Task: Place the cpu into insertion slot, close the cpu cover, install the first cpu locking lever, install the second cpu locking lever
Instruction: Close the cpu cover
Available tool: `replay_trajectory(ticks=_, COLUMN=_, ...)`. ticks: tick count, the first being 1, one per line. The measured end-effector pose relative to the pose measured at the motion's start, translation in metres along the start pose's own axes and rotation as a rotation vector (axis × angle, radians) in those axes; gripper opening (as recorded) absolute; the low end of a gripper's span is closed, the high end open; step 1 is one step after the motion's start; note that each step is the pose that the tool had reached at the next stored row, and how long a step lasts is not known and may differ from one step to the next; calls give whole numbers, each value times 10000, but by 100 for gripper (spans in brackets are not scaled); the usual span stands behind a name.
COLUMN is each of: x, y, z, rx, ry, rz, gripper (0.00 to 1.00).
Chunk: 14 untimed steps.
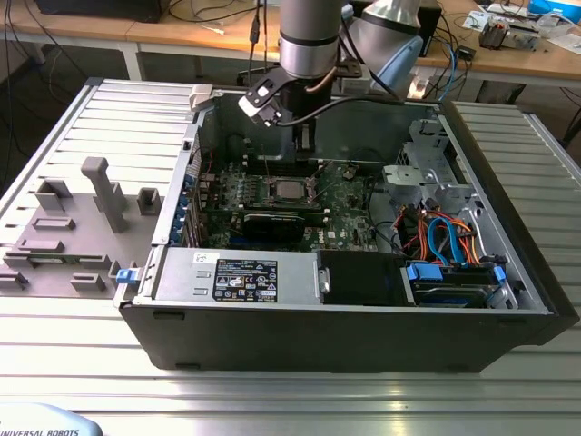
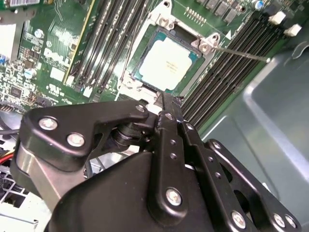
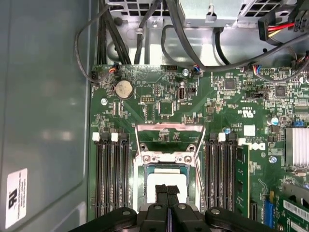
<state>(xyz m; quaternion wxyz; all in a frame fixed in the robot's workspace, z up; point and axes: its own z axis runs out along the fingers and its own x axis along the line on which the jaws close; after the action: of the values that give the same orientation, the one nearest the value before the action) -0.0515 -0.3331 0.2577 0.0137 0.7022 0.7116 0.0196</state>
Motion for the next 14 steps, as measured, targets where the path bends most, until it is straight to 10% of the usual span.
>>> replay_trajectory(ticks=14, x=1, y=64, z=-134, rx=116, ry=5, rz=1, gripper=11)
